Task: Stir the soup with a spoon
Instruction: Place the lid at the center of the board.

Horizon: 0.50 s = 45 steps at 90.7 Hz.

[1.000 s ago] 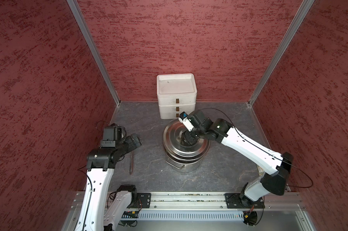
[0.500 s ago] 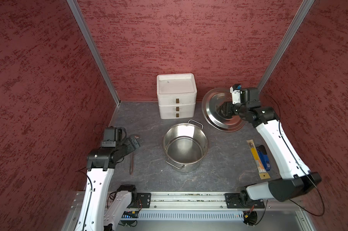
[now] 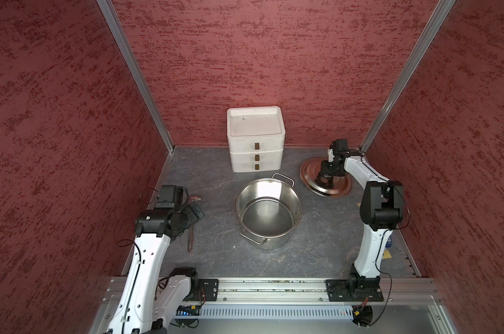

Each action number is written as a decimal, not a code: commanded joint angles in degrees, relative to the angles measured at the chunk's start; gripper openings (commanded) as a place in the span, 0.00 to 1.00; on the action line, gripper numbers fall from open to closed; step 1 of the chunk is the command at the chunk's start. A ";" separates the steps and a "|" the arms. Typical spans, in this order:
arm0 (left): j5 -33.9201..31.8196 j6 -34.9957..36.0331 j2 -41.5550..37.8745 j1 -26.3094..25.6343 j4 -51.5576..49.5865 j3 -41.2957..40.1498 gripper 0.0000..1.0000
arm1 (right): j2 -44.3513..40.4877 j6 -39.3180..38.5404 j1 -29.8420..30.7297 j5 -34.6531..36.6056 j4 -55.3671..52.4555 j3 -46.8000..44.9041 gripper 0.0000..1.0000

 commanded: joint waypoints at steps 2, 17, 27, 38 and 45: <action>-0.73 -2.38 -0.25 0.32 -1.16 -0.99 1.00 | 2.05 -0.87 -0.34 -0.49 3.87 4.34 0.21; -0.89 -2.56 1.66 0.34 -1.68 -1.14 1.00 | 4.80 -0.60 -0.43 -0.01 4.55 4.64 0.25; -0.72 -2.26 3.34 0.33 -0.87 -1.92 1.00 | 6.53 -0.33 -0.42 0.24 4.12 5.25 0.28; -0.42 -1.72 5.24 0.26 0.24 -2.75 1.00 | 7.66 0.07 -0.39 0.64 3.95 5.00 0.33; -0.29 -1.23 6.21 0.22 0.94 -3.22 1.00 | 8.02 0.35 -0.40 1.16 4.04 4.51 0.38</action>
